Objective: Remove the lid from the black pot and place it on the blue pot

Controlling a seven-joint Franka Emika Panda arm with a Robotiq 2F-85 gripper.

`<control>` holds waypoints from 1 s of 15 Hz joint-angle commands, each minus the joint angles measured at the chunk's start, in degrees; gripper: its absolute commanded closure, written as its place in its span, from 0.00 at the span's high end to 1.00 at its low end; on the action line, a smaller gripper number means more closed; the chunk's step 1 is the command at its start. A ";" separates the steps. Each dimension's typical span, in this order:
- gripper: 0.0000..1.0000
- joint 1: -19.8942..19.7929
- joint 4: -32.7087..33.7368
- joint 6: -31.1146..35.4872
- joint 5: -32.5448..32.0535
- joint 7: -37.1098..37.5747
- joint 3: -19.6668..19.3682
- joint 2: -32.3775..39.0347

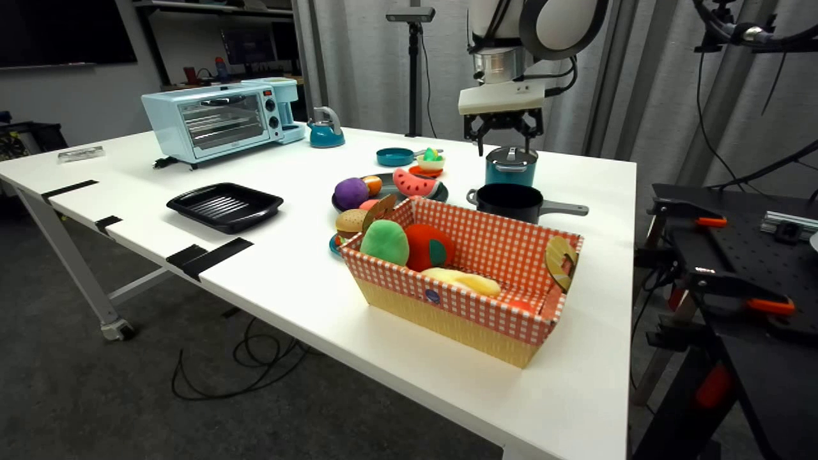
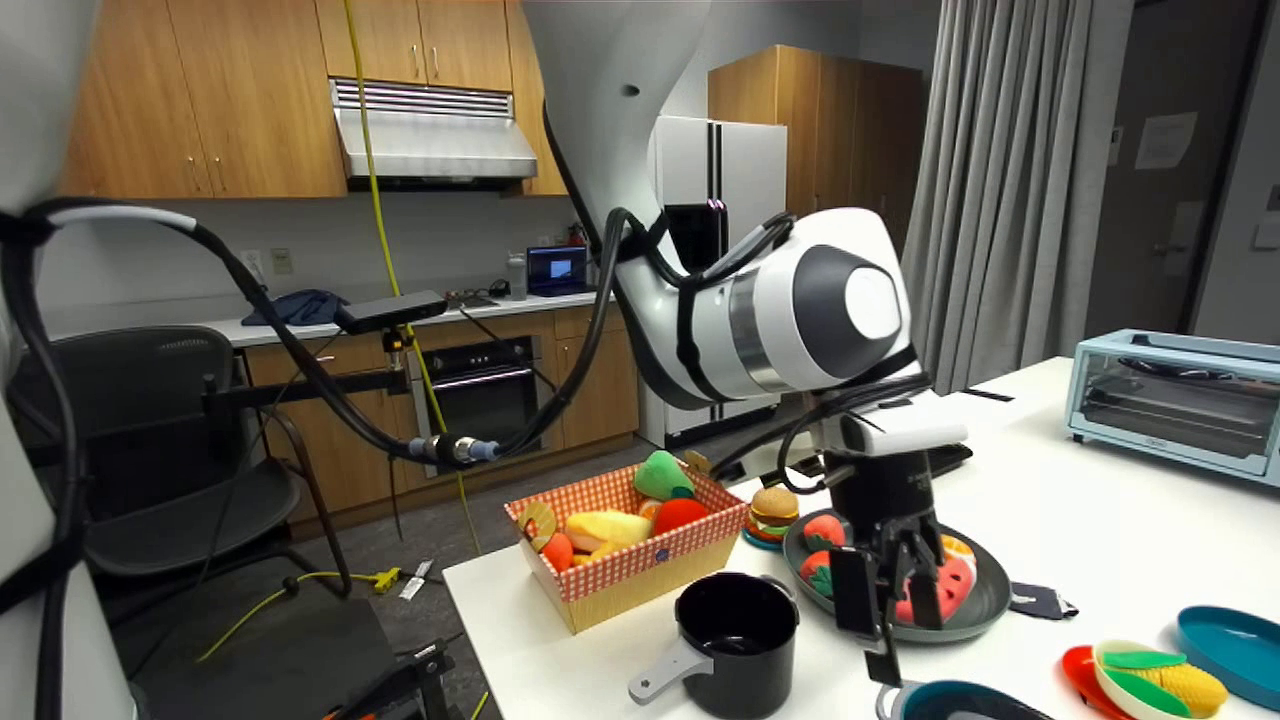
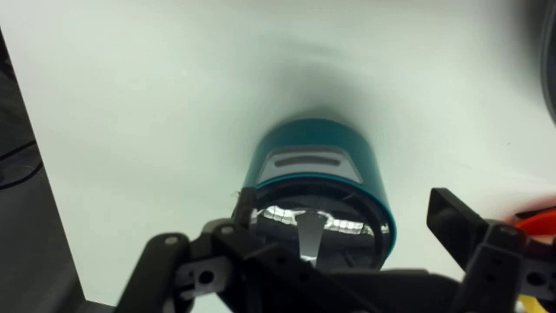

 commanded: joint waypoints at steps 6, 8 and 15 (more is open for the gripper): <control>1.00 -1.28 -0.71 -12.17 3.08 -13.11 9.36 -9.37; 1.00 -2.68 -0.79 -14.96 5.45 -19.52 11.11 -11.35; 1.00 -6.27 -0.11 -24.05 10.04 -44.87 12.79 -16.10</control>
